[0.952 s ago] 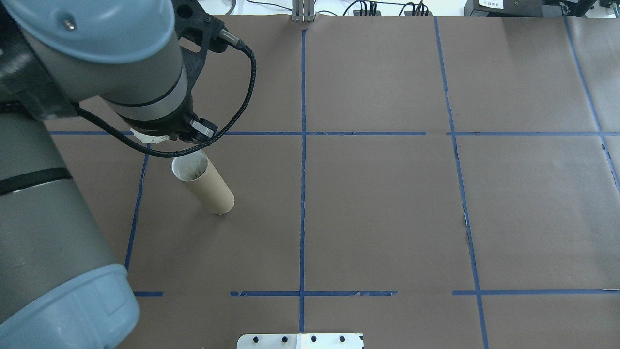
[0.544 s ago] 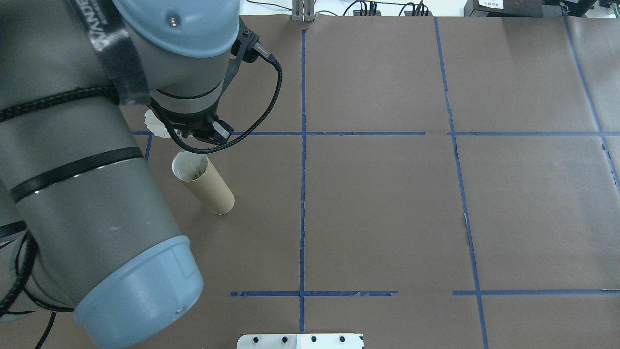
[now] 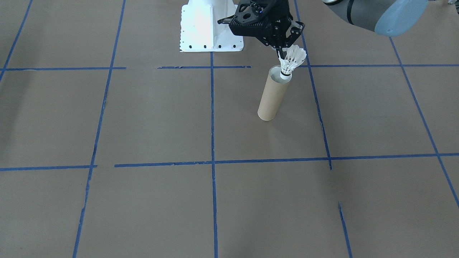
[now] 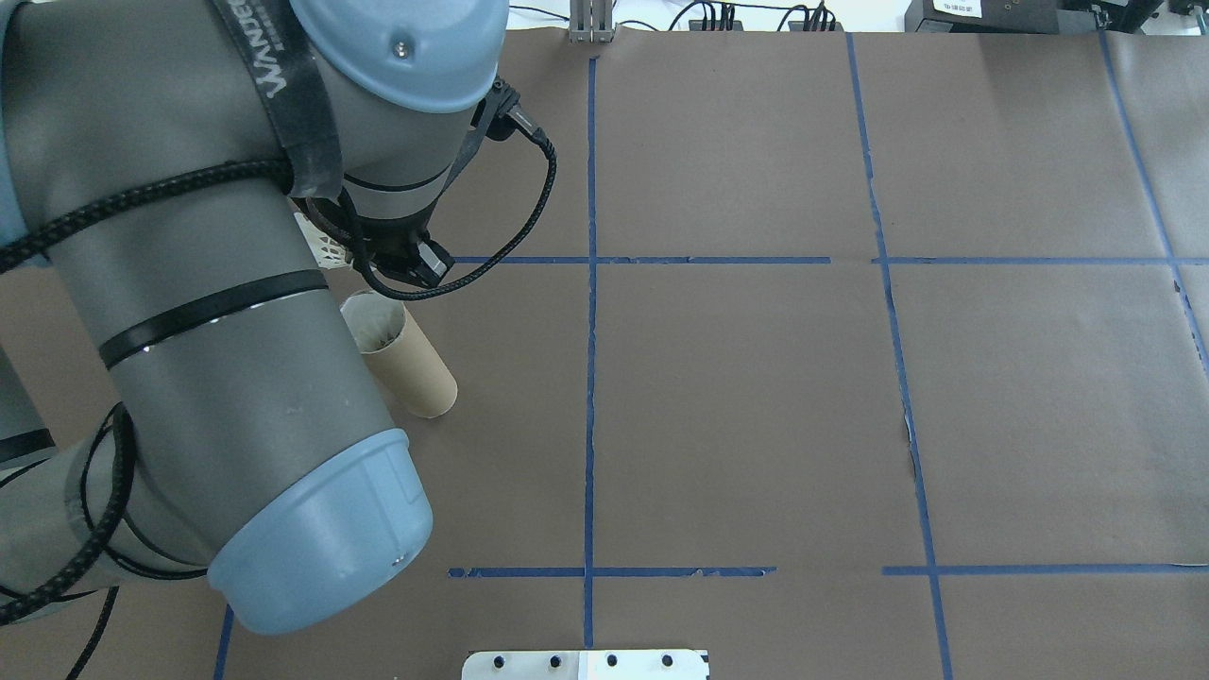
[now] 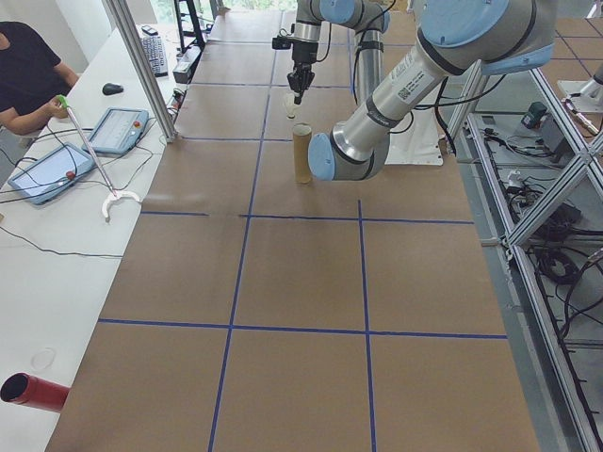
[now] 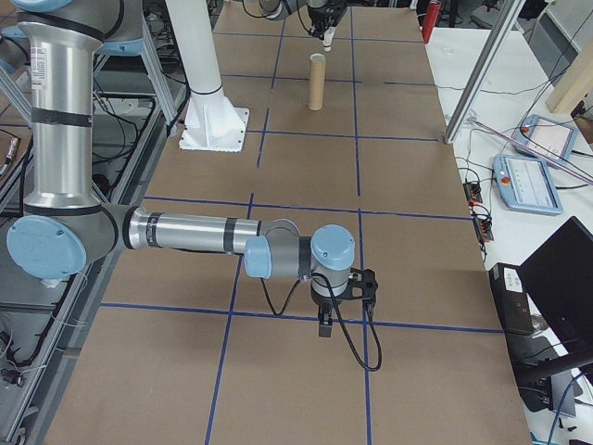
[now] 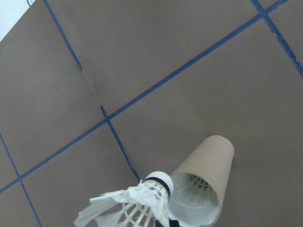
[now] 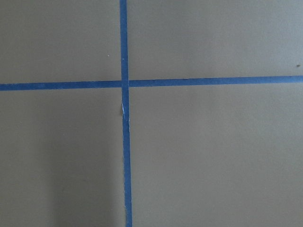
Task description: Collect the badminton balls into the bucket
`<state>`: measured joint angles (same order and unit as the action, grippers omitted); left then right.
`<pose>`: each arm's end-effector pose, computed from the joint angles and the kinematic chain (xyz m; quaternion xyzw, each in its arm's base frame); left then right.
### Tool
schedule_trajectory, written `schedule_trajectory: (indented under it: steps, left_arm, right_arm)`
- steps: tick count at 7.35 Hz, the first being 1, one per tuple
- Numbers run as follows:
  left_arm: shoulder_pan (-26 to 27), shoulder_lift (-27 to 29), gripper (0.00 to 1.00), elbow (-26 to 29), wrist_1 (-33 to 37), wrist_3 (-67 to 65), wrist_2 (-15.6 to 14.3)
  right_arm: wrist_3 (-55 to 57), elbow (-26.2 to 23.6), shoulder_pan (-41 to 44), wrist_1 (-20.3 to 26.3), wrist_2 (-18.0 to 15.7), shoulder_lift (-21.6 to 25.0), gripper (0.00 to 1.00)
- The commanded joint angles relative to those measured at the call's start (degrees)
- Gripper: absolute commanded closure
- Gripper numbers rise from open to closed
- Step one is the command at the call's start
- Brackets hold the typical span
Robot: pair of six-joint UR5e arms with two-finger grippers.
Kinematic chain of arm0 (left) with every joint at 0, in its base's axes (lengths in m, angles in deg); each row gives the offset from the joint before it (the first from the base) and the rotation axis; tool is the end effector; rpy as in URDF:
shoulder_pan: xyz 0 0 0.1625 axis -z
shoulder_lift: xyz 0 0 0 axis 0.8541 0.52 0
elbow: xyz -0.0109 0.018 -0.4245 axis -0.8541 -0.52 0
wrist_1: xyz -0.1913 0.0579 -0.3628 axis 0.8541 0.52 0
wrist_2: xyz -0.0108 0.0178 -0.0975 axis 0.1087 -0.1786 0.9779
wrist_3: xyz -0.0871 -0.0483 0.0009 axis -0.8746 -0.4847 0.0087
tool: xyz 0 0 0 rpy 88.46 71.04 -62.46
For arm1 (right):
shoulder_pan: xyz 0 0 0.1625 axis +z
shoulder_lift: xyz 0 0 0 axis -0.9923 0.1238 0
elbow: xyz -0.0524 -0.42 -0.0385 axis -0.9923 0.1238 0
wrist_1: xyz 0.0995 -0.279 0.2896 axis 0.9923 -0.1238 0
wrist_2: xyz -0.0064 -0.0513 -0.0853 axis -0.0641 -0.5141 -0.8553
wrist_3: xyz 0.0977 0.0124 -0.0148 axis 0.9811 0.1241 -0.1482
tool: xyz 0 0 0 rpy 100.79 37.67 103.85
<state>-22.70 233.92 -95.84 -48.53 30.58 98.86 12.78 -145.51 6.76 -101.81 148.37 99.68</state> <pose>0.3656 -0.4160 0.0585 0.1152 0.1744 0.2280 0.9510 0.0642 -0.4625 0.6676 0.0071 -0.3569 0.0271 0.9337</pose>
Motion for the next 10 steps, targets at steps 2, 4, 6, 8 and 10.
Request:
schedule_trajectory:
  steps: [2, 4, 6, 8, 10]
  left_arm:
    - [-0.28, -0.77, 1.00, 0.10, 0.07, 0.02, 0.56]
    - [-1.50, -0.86, 1.00, 0.19, 0.07, 0.02, 1.97]
    - [-2.30, -1.12, 1.00, 0.54, 0.07, 0.02, 2.06]
    - [-2.30, -1.21, 0.73, 0.81, 0.07, -0.07, 1.97]
    - [-2.30, -1.73, 0.00, 0.46, 0.24, -0.07, 1.97]
  right_arm:
    - [0.00, 0.00, 0.00, 0.00, 0.00, 0.00, 0.00]
    - [0.00, 0.00, 0.00, 0.00, 0.00, 0.00, 0.00]
    - [0.00, 0.00, 0.00, -0.09, 0.00, 0.00, 0.00]
    - [0.00, 0.00, 0.00, 0.00, 0.00, 0.00, 0.00]
    - [0.00, 0.00, 0.00, 0.00, 0.00, 0.00, 0.00]
